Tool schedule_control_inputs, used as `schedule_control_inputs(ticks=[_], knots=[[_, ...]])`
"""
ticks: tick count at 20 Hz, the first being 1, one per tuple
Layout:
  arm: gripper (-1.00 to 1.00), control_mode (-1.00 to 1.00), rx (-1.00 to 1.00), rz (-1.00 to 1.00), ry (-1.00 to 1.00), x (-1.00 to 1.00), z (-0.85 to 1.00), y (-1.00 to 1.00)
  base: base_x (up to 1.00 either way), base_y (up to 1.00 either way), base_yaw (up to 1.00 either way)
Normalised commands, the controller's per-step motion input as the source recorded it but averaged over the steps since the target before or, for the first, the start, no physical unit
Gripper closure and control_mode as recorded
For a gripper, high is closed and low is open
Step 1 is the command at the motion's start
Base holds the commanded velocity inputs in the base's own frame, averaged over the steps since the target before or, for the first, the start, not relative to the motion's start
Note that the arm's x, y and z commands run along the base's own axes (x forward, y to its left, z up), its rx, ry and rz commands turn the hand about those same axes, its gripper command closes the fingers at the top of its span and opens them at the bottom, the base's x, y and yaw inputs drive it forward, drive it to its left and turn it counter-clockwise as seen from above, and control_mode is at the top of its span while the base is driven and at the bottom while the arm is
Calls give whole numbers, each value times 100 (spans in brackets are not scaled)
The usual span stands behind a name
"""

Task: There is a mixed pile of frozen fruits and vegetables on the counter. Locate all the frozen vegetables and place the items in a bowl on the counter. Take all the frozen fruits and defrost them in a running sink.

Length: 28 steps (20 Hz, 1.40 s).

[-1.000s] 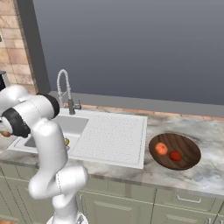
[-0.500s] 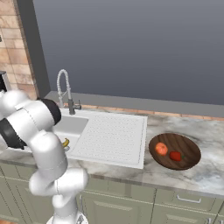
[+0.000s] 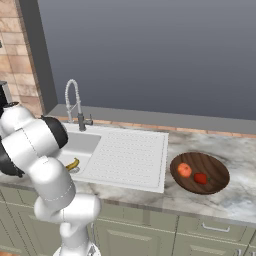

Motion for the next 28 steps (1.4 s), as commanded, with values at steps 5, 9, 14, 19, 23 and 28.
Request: schedule_control_inputs(ticks=[5,9,14,19,23,28], knots=[[100,-100,0,-1,4,17,-1,-28,0,0,0],[100,-100,0,0,0,10,-11,-23,0,0,0],[100,-100,0,0,0,7,-15,-18,0,0,0],[100,-100,0,-1,0,1,-10,-18,0,0,0],[100,-100,1,-2,5,2,-5,-24,0,0,0],[100,-100,1,-2,5,9,-6,-23,0,0,0]])
